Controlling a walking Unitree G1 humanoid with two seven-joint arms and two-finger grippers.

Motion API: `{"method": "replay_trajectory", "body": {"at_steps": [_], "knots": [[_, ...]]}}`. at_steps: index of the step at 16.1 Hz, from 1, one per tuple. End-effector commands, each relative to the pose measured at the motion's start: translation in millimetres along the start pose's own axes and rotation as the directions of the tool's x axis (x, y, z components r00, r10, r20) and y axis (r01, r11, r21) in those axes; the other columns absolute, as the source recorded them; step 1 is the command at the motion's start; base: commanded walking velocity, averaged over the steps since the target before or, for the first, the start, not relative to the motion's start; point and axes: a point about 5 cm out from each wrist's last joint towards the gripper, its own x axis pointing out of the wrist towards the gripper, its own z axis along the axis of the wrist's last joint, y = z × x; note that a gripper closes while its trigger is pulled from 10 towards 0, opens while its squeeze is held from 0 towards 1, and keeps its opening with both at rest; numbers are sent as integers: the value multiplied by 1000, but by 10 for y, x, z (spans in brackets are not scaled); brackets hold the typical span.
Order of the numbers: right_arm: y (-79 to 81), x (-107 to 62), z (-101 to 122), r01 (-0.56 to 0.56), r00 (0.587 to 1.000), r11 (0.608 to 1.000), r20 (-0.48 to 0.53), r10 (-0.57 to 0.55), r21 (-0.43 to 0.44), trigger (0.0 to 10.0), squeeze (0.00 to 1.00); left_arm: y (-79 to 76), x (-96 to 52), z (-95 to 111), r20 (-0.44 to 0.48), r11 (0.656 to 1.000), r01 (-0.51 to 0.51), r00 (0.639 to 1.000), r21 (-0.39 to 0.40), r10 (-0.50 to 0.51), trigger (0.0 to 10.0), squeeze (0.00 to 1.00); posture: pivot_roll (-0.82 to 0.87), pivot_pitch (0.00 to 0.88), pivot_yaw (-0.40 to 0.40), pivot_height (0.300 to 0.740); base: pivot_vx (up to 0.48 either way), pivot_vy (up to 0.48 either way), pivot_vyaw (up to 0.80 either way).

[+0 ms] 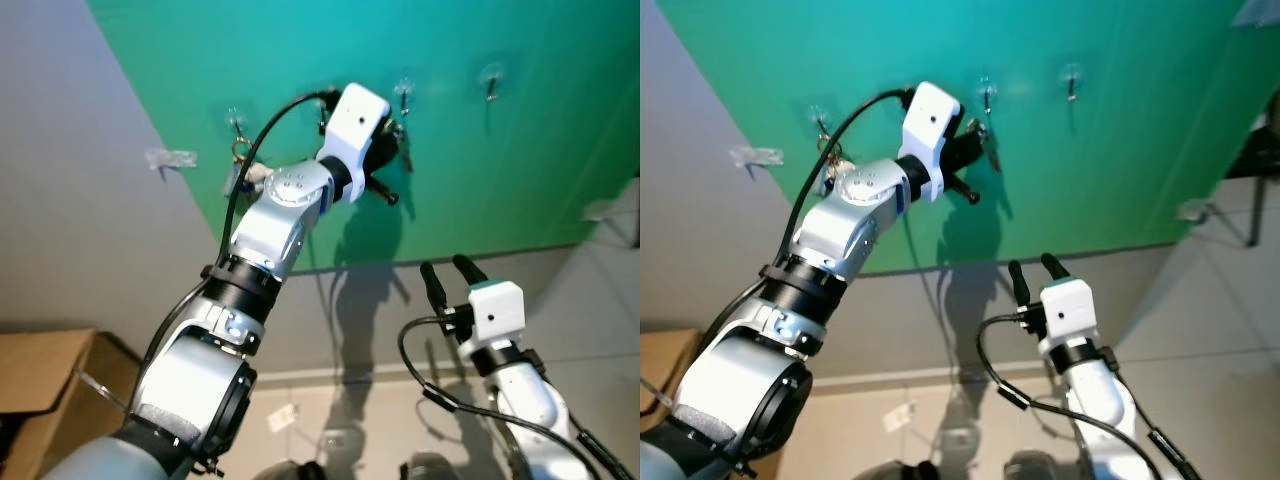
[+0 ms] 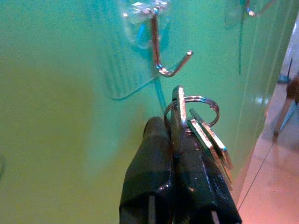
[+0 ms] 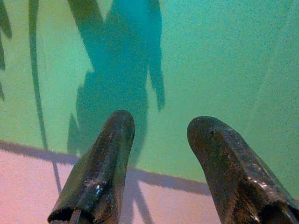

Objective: Hang keys on a hook

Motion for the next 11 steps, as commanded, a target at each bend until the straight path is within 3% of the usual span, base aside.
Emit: {"method": "replay_trajectory", "body": {"at_steps": [1,6,11], "knots": [[-19,1,55,-13,1000,1000,14,13,3,10000,0,96,4,180,56,998,-57,997,15,56,10000,0,-298,30,103,740,0,0,0],[-11,38,58,-61,998,998,10,61,16,10000,0,-27,121,252,52,997,-73,996,15,72,10000,0,-278,21,83,740,0,0,0],[-44,23,-45,-97,995,995,-22,98,12,10000,0,12,149,263,28,989,-146,989,16,145,10000,0,-273,25,61,740,0,0,0]]}}
